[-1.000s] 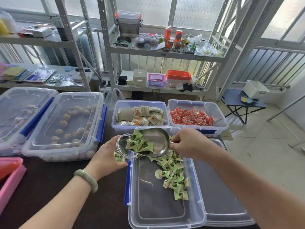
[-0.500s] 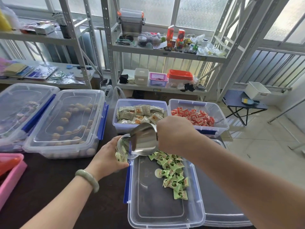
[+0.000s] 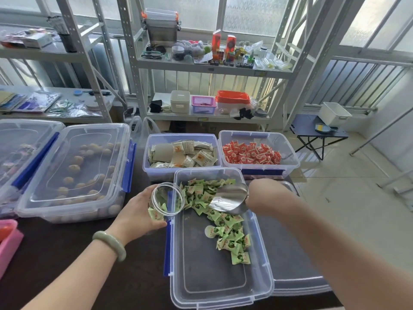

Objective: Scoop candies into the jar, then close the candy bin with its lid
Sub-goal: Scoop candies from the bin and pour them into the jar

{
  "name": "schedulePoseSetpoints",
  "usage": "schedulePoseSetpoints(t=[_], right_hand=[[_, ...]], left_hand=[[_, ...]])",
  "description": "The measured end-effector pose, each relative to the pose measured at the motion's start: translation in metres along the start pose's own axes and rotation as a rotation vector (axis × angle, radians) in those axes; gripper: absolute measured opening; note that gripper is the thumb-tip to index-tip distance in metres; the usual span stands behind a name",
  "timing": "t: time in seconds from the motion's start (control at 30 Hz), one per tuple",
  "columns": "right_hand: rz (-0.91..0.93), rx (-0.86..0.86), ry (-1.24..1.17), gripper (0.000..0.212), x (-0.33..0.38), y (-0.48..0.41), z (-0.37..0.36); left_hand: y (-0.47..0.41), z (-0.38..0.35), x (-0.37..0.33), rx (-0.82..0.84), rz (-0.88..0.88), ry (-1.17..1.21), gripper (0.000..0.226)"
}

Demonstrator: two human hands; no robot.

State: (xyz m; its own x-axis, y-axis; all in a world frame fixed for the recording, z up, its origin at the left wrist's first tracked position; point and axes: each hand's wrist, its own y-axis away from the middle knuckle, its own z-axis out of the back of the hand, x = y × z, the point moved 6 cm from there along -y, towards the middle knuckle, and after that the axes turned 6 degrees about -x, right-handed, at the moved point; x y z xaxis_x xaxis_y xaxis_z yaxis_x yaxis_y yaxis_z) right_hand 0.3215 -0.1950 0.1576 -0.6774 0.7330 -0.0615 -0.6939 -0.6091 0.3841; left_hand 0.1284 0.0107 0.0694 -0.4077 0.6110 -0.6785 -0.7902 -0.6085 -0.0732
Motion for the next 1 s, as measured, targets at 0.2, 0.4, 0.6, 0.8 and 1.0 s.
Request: schedulePoseSetpoints(t=[0.2,0.4,0.6,0.8,1.0], right_hand=[[-0.113,0.133,-0.132,0.039,-0.009,0.007,-0.063],[-0.128,0.189,-0.156,0.031,-0.002,0.012,-0.104],[-0.224,0.105,-0.351,0.032,0.003,0.000,-0.125],[-0.195,0.169,-0.242,0.030,0.021,-0.019,-0.128],[-0.247,0.088,-0.337,0.025,0.026,-0.037,-0.135]], left_hand=[[-0.004,-0.001,0.000,0.019,-0.047,-0.008,0.094],[-0.009,-0.003,0.002,0.040,-0.078,-0.007,0.095],[-0.011,-0.003,0.003,0.051,-0.075,-0.010,0.096],[-0.009,-0.002,0.001,0.054,-0.053,-0.041,0.095],[-0.009,0.000,-0.001,0.053,-0.011,-0.046,0.094]])
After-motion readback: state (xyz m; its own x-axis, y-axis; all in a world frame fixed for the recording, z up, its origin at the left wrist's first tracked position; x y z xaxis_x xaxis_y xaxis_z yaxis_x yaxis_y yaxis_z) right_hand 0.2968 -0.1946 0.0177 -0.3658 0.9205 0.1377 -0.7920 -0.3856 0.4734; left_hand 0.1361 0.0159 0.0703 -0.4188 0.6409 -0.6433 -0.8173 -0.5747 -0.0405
